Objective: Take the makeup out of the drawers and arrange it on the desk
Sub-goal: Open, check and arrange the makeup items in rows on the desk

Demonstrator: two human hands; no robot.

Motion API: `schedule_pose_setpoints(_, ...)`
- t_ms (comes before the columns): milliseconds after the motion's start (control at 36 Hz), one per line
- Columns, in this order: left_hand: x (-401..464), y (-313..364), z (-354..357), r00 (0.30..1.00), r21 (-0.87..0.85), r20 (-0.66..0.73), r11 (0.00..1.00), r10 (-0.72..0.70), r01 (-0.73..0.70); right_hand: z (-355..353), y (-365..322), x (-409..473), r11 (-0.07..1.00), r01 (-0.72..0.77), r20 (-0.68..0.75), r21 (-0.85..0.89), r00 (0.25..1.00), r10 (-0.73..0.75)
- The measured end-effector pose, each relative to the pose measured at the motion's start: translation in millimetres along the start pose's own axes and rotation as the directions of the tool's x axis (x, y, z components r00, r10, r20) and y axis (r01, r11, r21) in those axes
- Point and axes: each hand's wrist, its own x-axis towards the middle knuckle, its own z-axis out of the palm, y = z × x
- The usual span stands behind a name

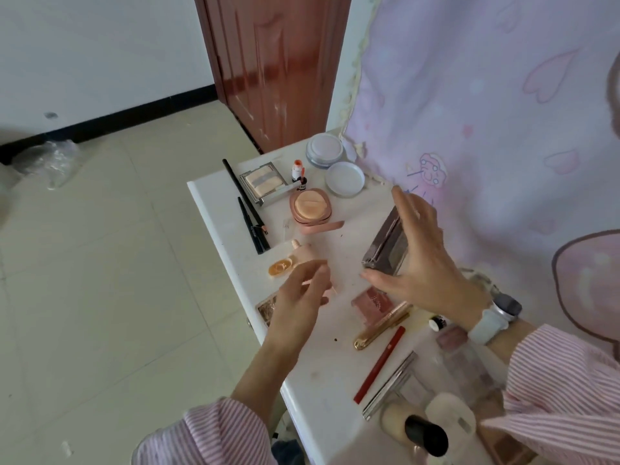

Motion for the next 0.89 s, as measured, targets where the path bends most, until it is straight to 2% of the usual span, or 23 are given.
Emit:
schedule_pose_setpoints(56,5,7,2,0.967,-0.229,0.204,0.953,-0.15,0.197,-2,-12,-3,0.99,0.088,-0.02,0.113,0.996,-0.086)
schedule_pose_setpoints(111,9,12,1,0.924,-0.331,0.343,0.899,-0.168,0.287,-2,-23,-6,0.972,0.171,-0.017,0.163,0.985,-0.17)
schedule_pose_setpoints(222,8,18,-3,0.891,-0.319,0.444,0.913,-0.093,0.253,9,-37,-10,0.94,0.289,0.04,0.183,0.953,-0.3)
schedule_pose_setpoints(306,5,22,-8,0.919,-0.229,0.384,0.954,-0.092,0.192,14,-38,-9,0.939,0.278,0.154,0.202,0.938,-0.31)
schedule_pose_setpoints(389,3,20,-17,0.952,-0.167,0.301,0.98,-0.052,0.107,17,-33,-11,0.937,0.324,0.18,0.13,0.922,-0.343)
schedule_pose_setpoints(556,-1,18,-33,0.984,-0.395,0.173,0.911,-0.048,0.114,24,-29,-19,0.954,0.237,0.166,0.185,0.949,-0.268)
schedule_pose_setpoints(667,-4,16,-31,0.986,-0.464,0.153,0.876,-0.069,0.133,27,-34,-19,0.972,0.233,0.282,0.031,0.931,-0.232)
schedule_pose_setpoints(722,-5,17,-30,0.983,-0.46,0.178,0.88,-0.041,0.12,31,-38,-19,0.983,0.184,0.339,0.006,0.924,-0.175)
schedule_pose_setpoints(833,-6,22,-25,0.977,-0.502,0.209,0.854,-0.033,0.136,32,-46,-21,0.993,0.042,0.368,0.111,0.926,-0.081)
schedule_pose_setpoints(889,-3,21,-24,0.98,-0.501,0.194,0.853,-0.053,0.145,26,-51,-21,0.967,-0.017,0.342,0.256,0.937,-0.074)
